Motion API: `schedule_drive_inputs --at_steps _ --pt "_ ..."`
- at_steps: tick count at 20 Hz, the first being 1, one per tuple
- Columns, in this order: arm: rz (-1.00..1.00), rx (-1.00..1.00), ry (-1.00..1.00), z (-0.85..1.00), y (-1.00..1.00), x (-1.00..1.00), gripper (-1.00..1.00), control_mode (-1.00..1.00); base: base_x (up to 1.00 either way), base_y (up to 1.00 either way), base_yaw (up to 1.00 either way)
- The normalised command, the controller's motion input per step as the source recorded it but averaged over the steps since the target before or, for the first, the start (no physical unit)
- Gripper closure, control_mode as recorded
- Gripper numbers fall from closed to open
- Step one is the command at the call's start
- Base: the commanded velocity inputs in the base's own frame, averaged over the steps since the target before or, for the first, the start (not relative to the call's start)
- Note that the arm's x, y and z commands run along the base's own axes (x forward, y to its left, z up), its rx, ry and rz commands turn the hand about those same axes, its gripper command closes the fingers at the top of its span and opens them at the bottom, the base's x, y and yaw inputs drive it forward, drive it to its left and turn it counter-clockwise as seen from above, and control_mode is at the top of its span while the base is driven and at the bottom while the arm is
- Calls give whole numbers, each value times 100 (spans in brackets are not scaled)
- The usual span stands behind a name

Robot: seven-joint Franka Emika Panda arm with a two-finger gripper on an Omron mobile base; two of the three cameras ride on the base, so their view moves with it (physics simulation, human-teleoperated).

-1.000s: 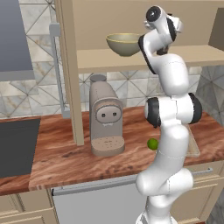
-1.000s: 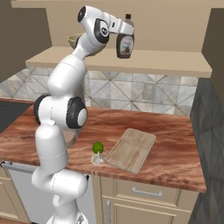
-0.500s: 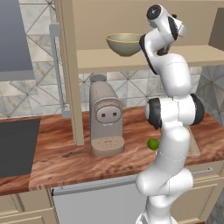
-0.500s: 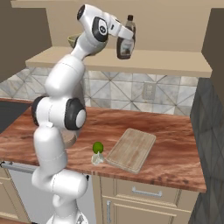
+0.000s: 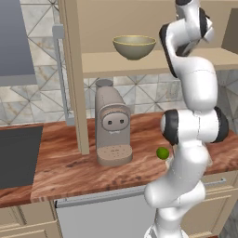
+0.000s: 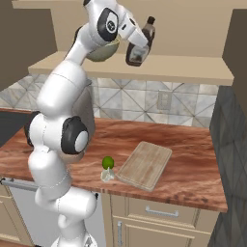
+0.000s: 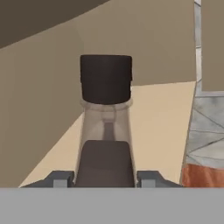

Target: Open the cabinet. Place the bowl and condiment on the counter. Then place the lime and garlic on the cutting board.

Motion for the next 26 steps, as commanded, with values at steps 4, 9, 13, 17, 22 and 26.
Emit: schedule_drive_inputs --at_steps 4,9,13,17,22,26 --pt "-7 22 -21 6 -21 -100 100 -100 0 0 0" --pt "-5 15 -22 0 -18 -100 100 -100 0 0 0" --pt "0 3 -20 -1 -6 -100 100 -100 0 0 0" --pt "0 0 -20 -16 0 -100 100 -100 0 0 0" --pt "0 0 -22 -25 0 -100 100 -100 0 0 0" --pt "0 0 -15 -19 1 -100 100 -100 0 0 0"
